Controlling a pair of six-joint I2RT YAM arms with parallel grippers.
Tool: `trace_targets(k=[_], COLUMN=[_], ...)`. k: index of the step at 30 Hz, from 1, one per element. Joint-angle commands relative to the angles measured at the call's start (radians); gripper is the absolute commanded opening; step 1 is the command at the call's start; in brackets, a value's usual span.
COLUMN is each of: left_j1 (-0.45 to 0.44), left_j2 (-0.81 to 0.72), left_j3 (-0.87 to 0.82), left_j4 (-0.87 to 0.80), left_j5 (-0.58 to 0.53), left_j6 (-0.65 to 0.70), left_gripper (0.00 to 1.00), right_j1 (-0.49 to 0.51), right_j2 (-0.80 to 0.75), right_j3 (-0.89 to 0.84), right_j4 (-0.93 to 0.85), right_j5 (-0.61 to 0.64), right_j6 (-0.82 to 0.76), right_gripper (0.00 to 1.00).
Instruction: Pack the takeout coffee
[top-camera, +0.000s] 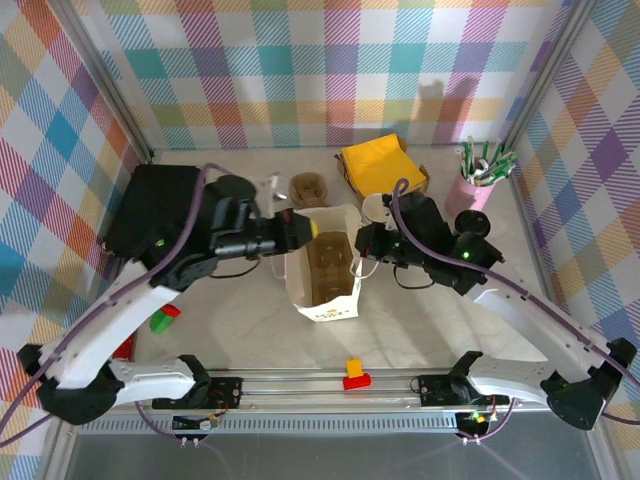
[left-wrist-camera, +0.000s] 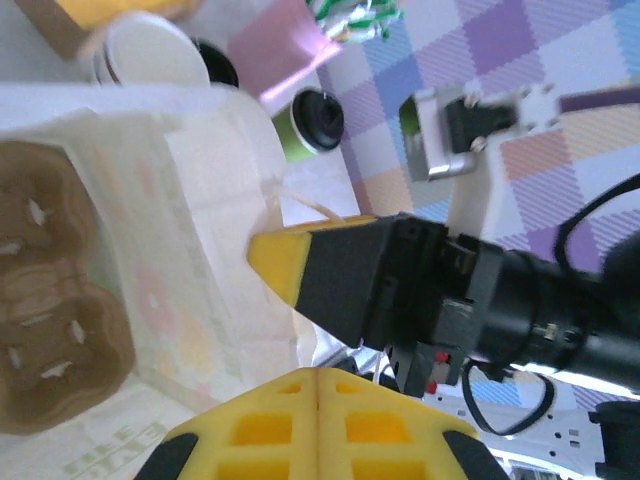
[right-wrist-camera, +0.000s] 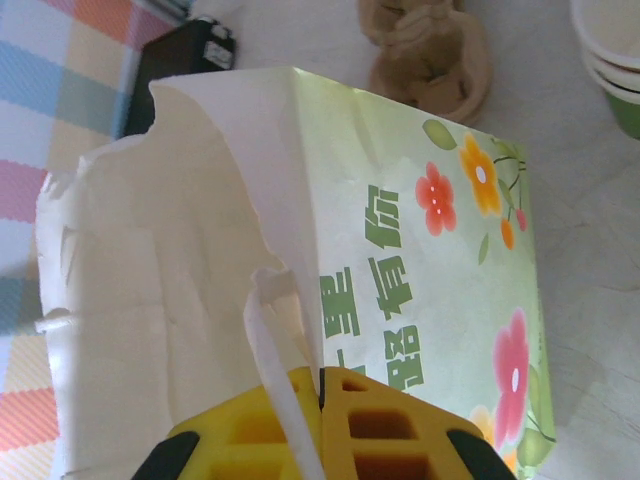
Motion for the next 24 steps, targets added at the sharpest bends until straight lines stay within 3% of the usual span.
trace_targets(k=[1, 7, 17, 24], left_j1=[0.030, 0.054, 0.070, 0.079], left_j2=[-0.074, -0.140, -0.153, -0.151], left_j3=[0.015, -0.021, -0.054, -0.072], left_j4=[-0.117, -0.153, -0.158, -0.156], left_j5=[-0.156, -0.271, -0.314, -0.328], left_j6=[0.071, 0.120, 0.159, 0.161], left_gripper=[0.00, 0.00, 0.00, 0.00], right_j1=[0.010, 0.025, 0.057, 0.114], right_j2=[-0.056, -0.142, -0.293, -0.359], right_j3=[-0.040, -0.126, -0.282, -0.343], right_j4=[0.149, 0.259, 0.400, 0.423], right_j5=[-0.094, -0.166, -0.177, -0.117], right_j6=[-0.068, -0.163, -0.235, -0.278], right_gripper=[0.04, 0.06, 0.06, 0.05])
